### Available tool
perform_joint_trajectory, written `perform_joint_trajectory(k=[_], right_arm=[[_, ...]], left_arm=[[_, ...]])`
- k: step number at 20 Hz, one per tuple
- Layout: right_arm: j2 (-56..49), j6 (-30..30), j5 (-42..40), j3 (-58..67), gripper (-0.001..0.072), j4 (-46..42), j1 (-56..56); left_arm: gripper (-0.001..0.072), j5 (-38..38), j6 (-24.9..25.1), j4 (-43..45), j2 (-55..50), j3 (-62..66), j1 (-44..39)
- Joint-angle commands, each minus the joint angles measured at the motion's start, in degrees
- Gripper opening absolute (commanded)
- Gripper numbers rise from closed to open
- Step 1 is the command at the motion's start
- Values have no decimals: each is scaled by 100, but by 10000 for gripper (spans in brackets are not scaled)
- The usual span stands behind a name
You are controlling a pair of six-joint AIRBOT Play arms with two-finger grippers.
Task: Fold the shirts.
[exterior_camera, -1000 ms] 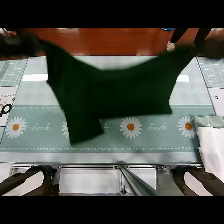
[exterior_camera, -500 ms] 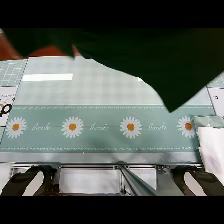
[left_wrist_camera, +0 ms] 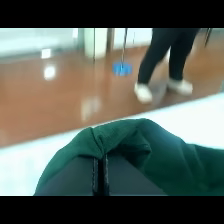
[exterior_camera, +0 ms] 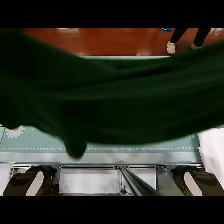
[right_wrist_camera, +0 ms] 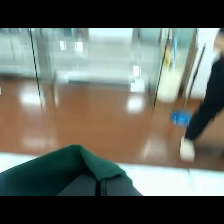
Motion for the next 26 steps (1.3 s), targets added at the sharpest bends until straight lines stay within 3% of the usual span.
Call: perform_joint_trajectory(k=[1, 6, 11, 14, 16, 18, 19, 20, 21, 26], right_arm=[[337, 199, 295, -1134, 20, -50, 4], [-127, -4, -382, -3314, 19, -7, 7], [-2435, -531, -1996, -3871, 20, 984, 7], [-4188, -966, -2817, -3453, 20, 1937, 11], [-5281, -1119, -2876, -2833, 20, 2234, 33], [-6170, -1091, -2771, -2214, 54, 2577, 33], [-6481, -1001, -2697, -1989, 250, 2785, 33], [-6710, -927, -2573, -1797, 423, 2920, 11], [-6811, -907, -2369, -1648, 414, 2933, -42], [-6210, -905, -313, -1384, 406, 2232, -1139]], left_arm=[[18, -717, -273, 111, 57, -562, 2], [19, -229, -251, 109, -254, -2872, 0], [19, 2750, -210, -197, -1676, -4719, -4], [19, 4144, -57, -817, -3036, -4553, -87], [19, 4581, -46, -1106, -3958, -4105, -105], [23, 4476, -68, -1145, -4771, -3508, -105], [117, 4236, -70, -1145, -5101, -3211, -105], [321, 3939, -68, -1141, -5340, -2964, -94], [508, 3556, -66, -1126, -5497, -2728, -50], [499, 1123, 332, -96, -5200, -2065, 1147]])
